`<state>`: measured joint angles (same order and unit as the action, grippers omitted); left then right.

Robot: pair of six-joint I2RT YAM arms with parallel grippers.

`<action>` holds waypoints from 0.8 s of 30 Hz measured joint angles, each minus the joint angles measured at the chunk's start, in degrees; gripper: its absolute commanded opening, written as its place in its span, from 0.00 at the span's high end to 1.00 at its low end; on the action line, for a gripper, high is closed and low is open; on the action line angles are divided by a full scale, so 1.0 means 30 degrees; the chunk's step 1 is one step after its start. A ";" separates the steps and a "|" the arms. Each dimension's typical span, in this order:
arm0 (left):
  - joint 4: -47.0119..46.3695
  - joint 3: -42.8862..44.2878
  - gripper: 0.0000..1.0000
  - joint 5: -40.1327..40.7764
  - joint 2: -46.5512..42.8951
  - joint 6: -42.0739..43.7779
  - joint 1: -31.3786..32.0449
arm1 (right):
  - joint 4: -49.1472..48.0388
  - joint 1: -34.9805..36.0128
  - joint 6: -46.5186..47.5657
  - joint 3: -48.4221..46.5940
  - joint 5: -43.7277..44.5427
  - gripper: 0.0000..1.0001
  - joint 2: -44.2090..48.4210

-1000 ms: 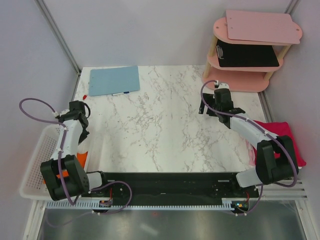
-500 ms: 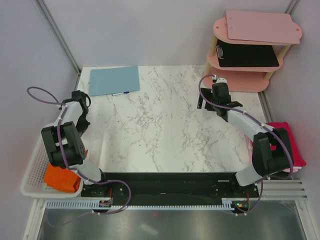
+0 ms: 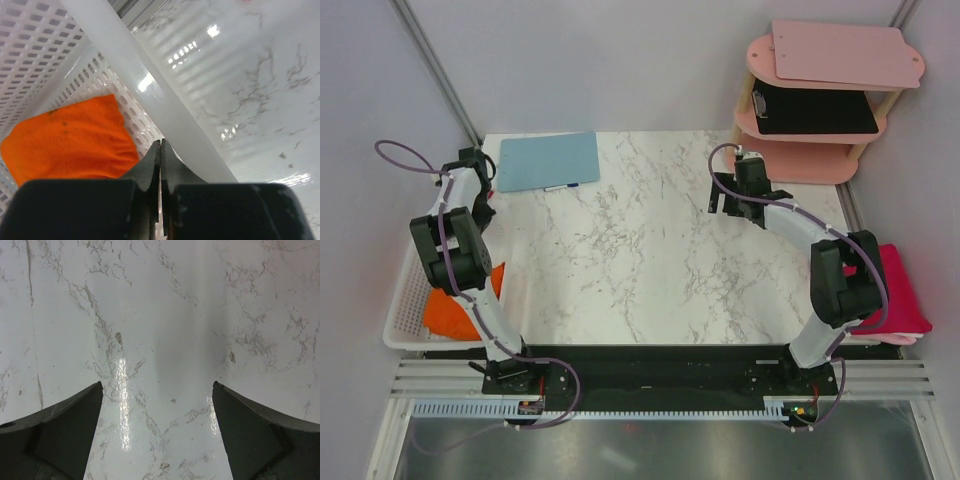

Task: Fold and stack the t-shirts
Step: Grab crumpled tshirt from bin with the left arm

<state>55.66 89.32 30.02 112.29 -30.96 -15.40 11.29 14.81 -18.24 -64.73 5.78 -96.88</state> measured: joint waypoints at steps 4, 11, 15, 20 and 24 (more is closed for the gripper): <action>0.0051 0.1814 0.98 -0.0153 0.1413 0.0109 0.0007 | 0.0058 0.0000 0.0000 -0.0364 -0.0080 0.02 -0.0707; 0.0022 0.2004 0.88 -0.1260 0.1326 0.0306 0.0022 | 0.0138 0.0000 -0.0007 -0.0408 -0.0583 0.02 -0.1107; 0.0211 0.0452 0.50 -0.1515 -0.1224 0.0357 0.0051 | 0.0109 0.0000 -0.0044 -0.0408 -0.1122 0.02 -0.1122; 0.0226 -0.2215 0.00 -0.1858 -0.5603 0.0153 0.0051 | 0.0102 0.0000 -0.0095 -0.0408 -0.1800 0.02 -0.1122; 0.0044 -0.4677 0.00 -0.2579 -0.7796 0.0175 0.0022 | 0.0029 0.0036 -0.0219 -0.0408 -0.2310 0.02 -0.1122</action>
<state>55.79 75.29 22.28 88.90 -30.44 -15.33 11.38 14.92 -18.90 -65.95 -1.15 -100.25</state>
